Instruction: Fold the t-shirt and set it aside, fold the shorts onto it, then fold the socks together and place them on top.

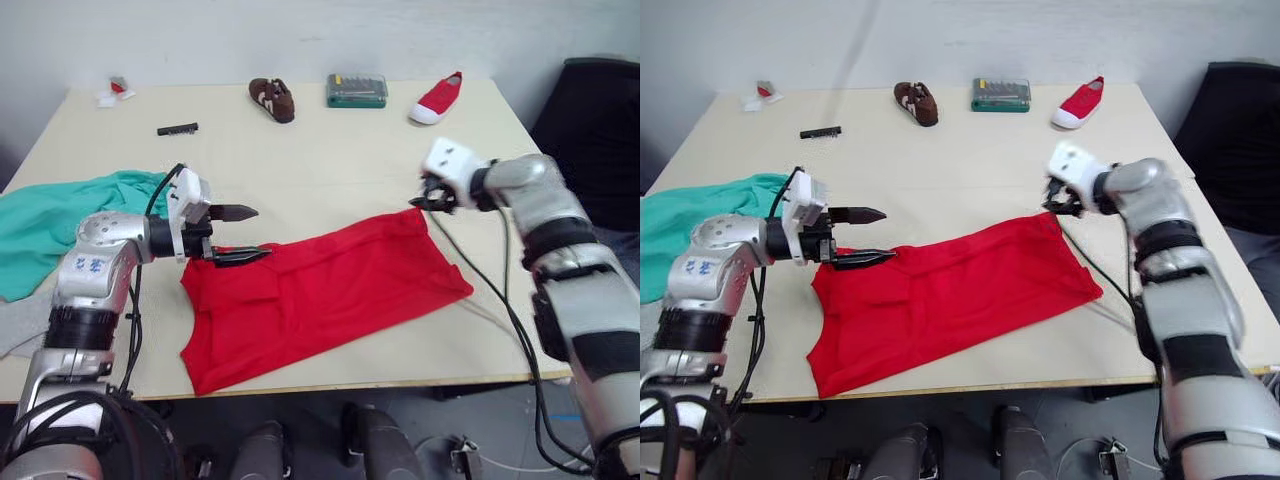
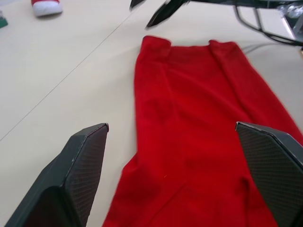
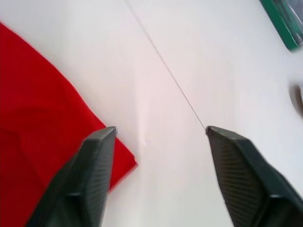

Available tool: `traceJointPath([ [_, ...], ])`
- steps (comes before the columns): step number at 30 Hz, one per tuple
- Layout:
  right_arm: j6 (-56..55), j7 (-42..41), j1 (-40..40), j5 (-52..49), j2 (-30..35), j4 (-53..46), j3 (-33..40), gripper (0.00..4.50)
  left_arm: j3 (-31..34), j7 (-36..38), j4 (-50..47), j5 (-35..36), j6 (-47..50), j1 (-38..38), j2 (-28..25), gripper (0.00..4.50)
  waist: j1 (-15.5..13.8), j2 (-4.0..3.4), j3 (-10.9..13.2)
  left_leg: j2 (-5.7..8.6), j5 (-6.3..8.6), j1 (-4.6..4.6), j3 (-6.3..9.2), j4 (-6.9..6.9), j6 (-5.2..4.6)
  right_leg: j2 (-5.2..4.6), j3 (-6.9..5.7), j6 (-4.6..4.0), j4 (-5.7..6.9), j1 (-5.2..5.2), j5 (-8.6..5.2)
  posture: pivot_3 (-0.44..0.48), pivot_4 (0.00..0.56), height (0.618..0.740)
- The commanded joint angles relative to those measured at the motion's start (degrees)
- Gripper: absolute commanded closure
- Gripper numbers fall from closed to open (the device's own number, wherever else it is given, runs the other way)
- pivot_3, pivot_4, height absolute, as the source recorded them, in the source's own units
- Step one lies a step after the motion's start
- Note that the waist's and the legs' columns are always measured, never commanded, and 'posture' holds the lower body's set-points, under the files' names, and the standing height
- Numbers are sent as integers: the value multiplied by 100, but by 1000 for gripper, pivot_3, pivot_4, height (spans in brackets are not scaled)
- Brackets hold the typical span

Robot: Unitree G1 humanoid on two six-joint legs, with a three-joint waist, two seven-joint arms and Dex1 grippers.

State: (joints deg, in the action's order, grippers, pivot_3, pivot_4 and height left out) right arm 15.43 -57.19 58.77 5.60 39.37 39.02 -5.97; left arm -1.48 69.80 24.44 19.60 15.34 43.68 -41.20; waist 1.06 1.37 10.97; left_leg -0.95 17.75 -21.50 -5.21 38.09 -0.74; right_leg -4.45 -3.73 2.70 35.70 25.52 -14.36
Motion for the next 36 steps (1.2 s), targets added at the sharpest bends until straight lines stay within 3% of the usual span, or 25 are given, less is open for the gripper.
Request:
traceJointPath([
  [1, 3687, 9, -1569, -979, 391, -3920, 1128, 80, -254, 278, 1322, -551, -696, 755, 127, 0, -108, -1, 0, -1, 2, -8, 5, 1, -3, 0, -6, 1, -5, 4, 0, 0, 150, 740],
  [3, 5672, 305, -2436, -1251, 276, -5807, 1865, 31, -395, 381, 2197, -849, -1079, 1227, 299, 0, -130, -2, -1, -2, 7, -17, 4, 4, -9, 2, -13, 2, -6, 11, -1, 0, 150, 740],
  [5, 6961, 598, -2959, -1320, 20, -6945, 2364, 31, -499, 455, 2840, -1108, -1483, 1545, 446, 0, -110, -2, -1, 0, 10, -48, 0, 23, -14, 2, -13, 6, 3, 39, 1, 0, 150, 740],
  [8, 7707, 1170, -3980, -1361, -757, -8005, 3077, 31, -699, 433, 3673, -1547, -2046, 1905, 680, 0, -117, 9, -7, 1, 35, -70, 2, 58, -60, 0, -18, 16, 7, 52, 7, 0, 150, 740],
  [11, 7707, 1613, -4854, -1567, -1421, -8563, 3295, 31, -777, 334, 4179, -1842, -2341, 2077, 864, 0, -108, 9, -6, 3, 49, -69, 3, 79, -77, -2, -22, 21, -5, 43, 10, 0, 150, 740],
  [15, 7707, 2216, -5313, -1750, -2145, -8956, 3320, 31, -777, 319, 4490, -2079, -2586, 2161, 965, 0, -83, 9, -6, 8, 51, -67, -7, 92, -88, -4, -17, 32, 8, 45, 18, 0, 150, 740],
  [22, 7707, 3187, -4895, -2011, -3580, -8598, 3556, 31, -813, 401, 4684, -2436, -2788, 2146, 981, 0, -77, 9, -6, 6, 50, -67, -5, 95, -86, -2, -17, 29, 14, 46, 17, 0, 150, 740],
  [27, 7707, 3861, -4025, -1836, -4278, -7647, 4037, 0, -804, 235, 4790, -2620, -2848, 2109, 1038, 1120, -60, 22, -15, 7, 49, -59, -8, 96, -88, -3, -22, 31, 19, 42, 19, 0, 150, 740],
  [30, 7707, 4009, -3792, -1879, -4316, -7414, 3974, 609, -810, 283, 4794, -2673, -2889, 2090, 1049, 2039, -61, 30, -20, 7, 49, -58, -2, 96, -88, -5, -15, 30, 16, 38, 19, 0, 150, 740],
  [36, 7707, 4117, -3655, -2001, -4231, -7240, 3873, 2614, -793, 239, 4812, -2767, -2937, 2089, 1021, 3828, -24, 34, -22, 6, 50, -56, 1, 95, -90, -5, -3, 28, 15, 33, 18, 0, 150, 740],
])
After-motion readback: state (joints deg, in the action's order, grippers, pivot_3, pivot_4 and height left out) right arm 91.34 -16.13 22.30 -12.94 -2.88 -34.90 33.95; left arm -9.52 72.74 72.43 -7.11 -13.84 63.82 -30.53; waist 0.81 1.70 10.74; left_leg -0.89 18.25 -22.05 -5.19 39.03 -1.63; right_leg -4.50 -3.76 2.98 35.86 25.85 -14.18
